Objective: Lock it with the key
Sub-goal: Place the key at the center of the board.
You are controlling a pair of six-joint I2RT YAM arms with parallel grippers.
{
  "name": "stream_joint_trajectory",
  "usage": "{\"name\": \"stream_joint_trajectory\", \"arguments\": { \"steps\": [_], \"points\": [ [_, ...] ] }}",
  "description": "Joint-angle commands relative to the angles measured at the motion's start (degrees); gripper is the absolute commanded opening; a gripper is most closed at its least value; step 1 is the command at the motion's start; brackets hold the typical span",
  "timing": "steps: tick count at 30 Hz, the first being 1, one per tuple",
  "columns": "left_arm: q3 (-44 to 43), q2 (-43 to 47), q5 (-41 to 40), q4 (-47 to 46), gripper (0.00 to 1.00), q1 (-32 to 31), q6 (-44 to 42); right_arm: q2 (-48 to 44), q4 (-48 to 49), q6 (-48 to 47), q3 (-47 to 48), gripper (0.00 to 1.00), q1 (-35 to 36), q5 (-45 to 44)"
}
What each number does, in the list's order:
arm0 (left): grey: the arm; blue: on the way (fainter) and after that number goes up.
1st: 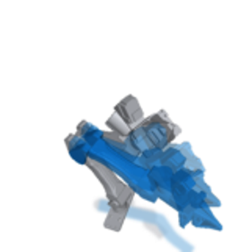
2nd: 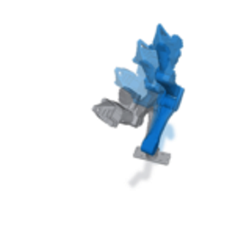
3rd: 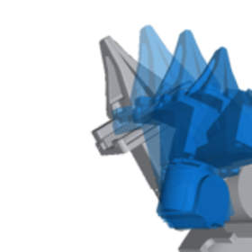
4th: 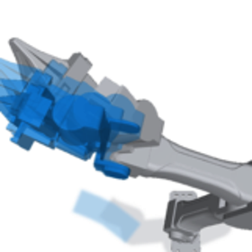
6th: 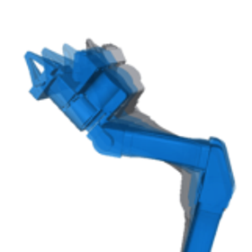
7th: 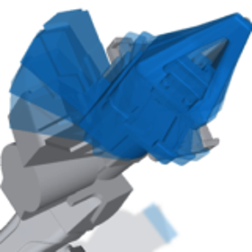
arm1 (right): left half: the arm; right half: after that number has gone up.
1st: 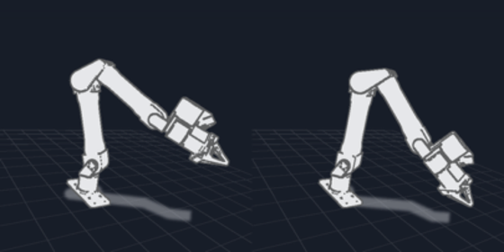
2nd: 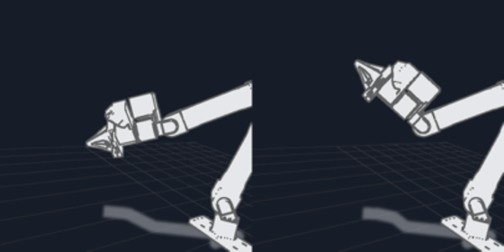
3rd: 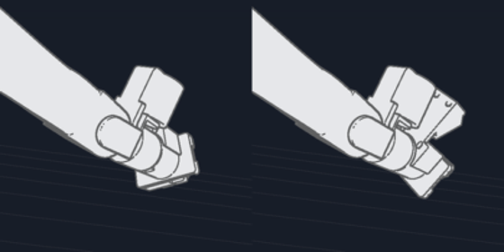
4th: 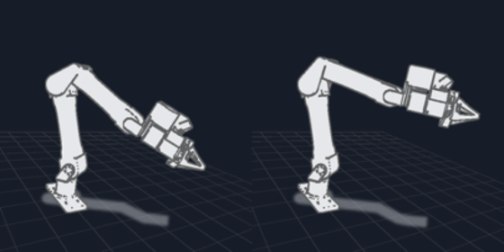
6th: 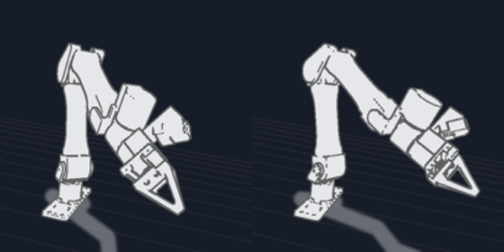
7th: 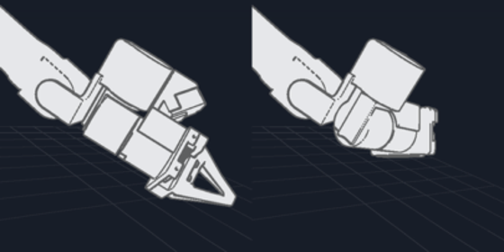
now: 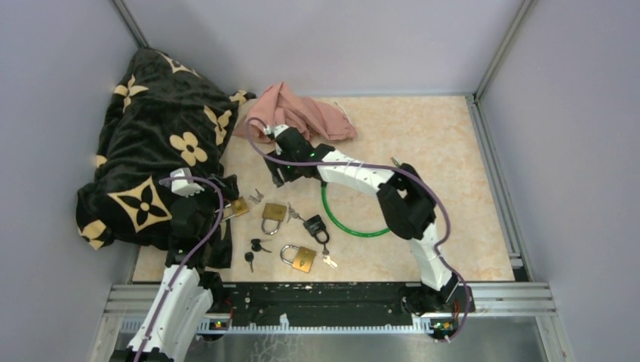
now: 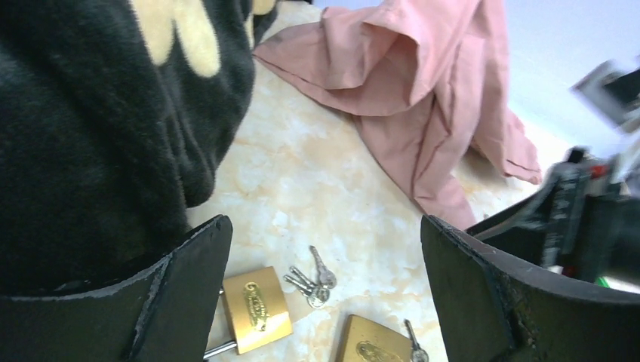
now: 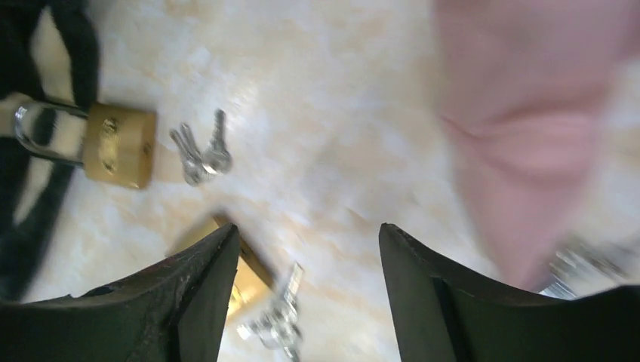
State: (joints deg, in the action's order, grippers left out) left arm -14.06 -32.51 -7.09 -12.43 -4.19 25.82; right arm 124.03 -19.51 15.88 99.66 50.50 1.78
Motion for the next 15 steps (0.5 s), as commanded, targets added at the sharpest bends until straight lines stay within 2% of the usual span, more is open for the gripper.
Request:
{"name": "stream_joint_trajectory", "arguments": {
  "steps": [1,4,6,9,10,11,12,13,15],
  "points": [
    [2.2,2.3,8.5,-4.7,0.99,-0.5,1.3,-10.3,-15.7,-11.9,-3.0,0.68,-1.3,-16.4],
    [2.9,2.4,12.4,-6.1,0.99,-0.7,2.6,-9.7,-19.4,-14.8,-4.5,0.66,-2.8,-20.3],
    [3.2,2.3,14.3,-6.7,0.99,-0.8,3.2,-10.1,-20.2,-25.5,-5.7,0.63,-2.9,-17.8],
    [3.5,2.4,16.3,-7.1,0.99,-1.0,3.8,-12.8,-19.3,-39.7,-8.5,0.64,-5.1,-7.5],
    [3.7,2.4,16.7,-7.4,0.99,-1.0,4.1,-13.3,-18.5,-40.6,-8.3,0.66,-7.3,-2.4],
    [3.8,2.4,17.1,-7.6,0.99,-1.0,4.2,-12.9,-17.9,-37.3,-6.5,0.66,-9.5,0.9],
    [3.8,2.4,17.5,-7.6,0.99,-1.0,4.5,-11.3,-18.2,-29.8,-1.8,0.62,-11.5,2.3],
    [4.0,2.5,17.5,-7.7,0.99,-1.0,4.6,-8.8,-20.6,-23.8,1.9,0.55,-12.8,2.1],
    [4.2,2.5,17.3,-7.9,0.99,-0.9,4.9,-7.2,-21.3,-17.1,3.3,0.5,-12.3,-0.9]
  ]
}}
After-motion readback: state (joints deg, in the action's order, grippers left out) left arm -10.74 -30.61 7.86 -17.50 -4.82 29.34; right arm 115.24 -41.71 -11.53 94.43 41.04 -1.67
